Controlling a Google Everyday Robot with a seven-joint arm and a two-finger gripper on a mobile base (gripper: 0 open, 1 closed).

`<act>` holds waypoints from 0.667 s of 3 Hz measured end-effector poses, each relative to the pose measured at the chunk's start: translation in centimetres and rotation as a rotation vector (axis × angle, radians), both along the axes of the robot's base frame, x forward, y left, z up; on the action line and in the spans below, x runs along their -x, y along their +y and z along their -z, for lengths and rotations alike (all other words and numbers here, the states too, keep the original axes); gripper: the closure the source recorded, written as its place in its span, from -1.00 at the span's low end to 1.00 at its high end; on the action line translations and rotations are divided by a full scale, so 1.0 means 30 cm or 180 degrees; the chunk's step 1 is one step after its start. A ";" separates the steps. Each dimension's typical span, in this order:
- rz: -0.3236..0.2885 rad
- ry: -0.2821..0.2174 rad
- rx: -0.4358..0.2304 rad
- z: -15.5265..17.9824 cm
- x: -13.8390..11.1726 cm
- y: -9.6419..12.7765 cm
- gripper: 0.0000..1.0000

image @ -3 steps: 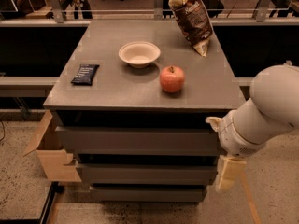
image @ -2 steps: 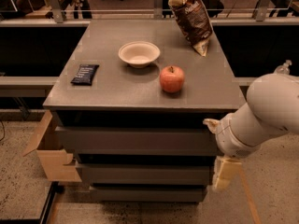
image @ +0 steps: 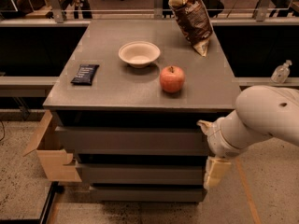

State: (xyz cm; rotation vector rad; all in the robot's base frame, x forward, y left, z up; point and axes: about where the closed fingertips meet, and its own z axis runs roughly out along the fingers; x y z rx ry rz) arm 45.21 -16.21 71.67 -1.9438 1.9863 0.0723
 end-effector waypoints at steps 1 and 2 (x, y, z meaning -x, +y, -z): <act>-0.0001 -0.0016 -0.0029 0.038 -0.036 0.008 -1.00; 0.0013 -0.0038 -0.0008 0.079 -0.070 0.018 -1.00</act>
Offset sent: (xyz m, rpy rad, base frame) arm 0.0344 0.0079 -0.0404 -0.0061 -0.0200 -0.0146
